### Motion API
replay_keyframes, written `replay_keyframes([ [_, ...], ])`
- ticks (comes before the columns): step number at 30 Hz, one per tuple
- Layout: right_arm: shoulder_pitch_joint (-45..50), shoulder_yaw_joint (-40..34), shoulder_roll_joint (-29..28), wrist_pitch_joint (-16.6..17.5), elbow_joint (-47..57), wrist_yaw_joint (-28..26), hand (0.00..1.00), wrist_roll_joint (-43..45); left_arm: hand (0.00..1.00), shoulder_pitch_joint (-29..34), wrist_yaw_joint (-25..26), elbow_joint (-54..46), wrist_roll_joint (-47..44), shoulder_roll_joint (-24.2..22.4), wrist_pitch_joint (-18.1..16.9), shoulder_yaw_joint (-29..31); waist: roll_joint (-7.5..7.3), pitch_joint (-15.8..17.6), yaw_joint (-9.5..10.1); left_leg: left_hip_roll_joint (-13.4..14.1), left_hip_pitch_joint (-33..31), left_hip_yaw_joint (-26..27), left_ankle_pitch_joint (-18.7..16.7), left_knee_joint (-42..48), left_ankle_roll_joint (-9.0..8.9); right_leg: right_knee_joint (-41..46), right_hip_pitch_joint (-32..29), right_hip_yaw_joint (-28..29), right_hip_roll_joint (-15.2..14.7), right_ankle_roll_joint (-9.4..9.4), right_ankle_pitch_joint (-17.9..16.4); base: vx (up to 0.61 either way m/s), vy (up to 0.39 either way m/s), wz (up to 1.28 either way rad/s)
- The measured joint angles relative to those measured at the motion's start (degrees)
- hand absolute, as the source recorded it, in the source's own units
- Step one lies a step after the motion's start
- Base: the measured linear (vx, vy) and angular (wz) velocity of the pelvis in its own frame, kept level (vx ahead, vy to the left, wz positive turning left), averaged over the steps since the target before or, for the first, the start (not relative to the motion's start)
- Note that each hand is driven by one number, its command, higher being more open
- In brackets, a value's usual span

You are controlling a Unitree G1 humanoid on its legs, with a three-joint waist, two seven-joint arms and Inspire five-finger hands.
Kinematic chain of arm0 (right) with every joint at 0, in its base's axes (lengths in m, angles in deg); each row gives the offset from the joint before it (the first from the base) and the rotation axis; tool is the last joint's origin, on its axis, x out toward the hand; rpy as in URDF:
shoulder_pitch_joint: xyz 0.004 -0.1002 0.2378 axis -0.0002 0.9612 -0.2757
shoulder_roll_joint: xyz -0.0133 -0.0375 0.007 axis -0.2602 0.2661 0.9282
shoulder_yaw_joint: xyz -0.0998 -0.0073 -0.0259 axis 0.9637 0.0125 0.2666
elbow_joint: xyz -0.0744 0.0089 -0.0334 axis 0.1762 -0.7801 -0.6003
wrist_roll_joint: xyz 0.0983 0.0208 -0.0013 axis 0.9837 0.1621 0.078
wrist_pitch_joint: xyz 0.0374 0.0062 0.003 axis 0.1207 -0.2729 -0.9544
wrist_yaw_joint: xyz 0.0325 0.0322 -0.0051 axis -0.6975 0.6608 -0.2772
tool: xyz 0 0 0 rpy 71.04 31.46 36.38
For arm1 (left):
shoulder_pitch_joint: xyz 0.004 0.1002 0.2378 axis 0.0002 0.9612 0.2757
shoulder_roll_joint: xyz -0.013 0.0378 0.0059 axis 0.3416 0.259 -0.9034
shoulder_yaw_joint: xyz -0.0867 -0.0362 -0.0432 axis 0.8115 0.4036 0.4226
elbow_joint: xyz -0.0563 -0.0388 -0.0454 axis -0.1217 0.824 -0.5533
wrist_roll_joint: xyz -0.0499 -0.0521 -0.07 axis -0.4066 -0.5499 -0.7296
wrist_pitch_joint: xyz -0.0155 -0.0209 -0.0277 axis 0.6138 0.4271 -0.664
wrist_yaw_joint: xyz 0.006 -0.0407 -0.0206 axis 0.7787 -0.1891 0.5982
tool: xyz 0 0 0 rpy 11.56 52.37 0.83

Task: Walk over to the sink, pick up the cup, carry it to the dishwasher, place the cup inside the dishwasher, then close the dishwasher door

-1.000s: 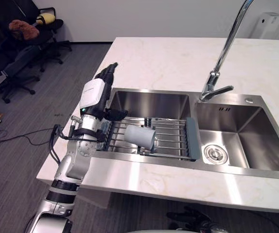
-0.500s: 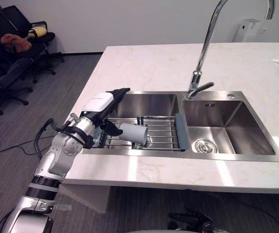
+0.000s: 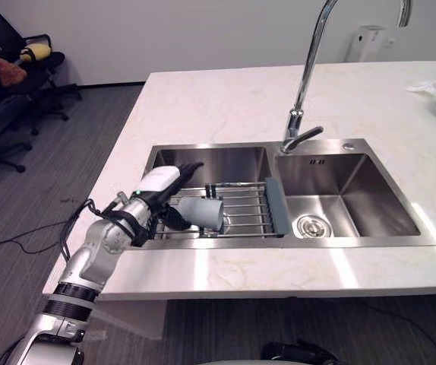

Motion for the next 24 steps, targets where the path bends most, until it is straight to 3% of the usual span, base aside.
replay_keyframes([
  [19, -0.6, 0.0, 0.0, -0.3, -0.8, -0.4, 1.00, -0.1, 1.00, 0.4, 1.3, 1.8, 0.7, -2.2, 1.7, -2.4, -0.09, 0.1, -1.17, -0.3, 0.6, 0.1, -0.4, 0.0, 0.21, 0.0, 0.4, 0.2, -0.4, 0.30, -0.1, -0.02, -0.001, 0.00],
  [24, -1.1, 0.1, 0.0, -0.9, -1.2, -0.6, 1.00, -0.1, 1.00, -1.1, 1.4, 2.5, 4.1, -2.6, 5.0, -3.7, -0.04, 0.0, -1.64, -0.3, 0.8, 0.3, -0.6, 0.0, 0.08, 0.0, 0.5, 0.4, -0.5, 0.34, -0.1, -0.01, -0.002, -0.01],
])
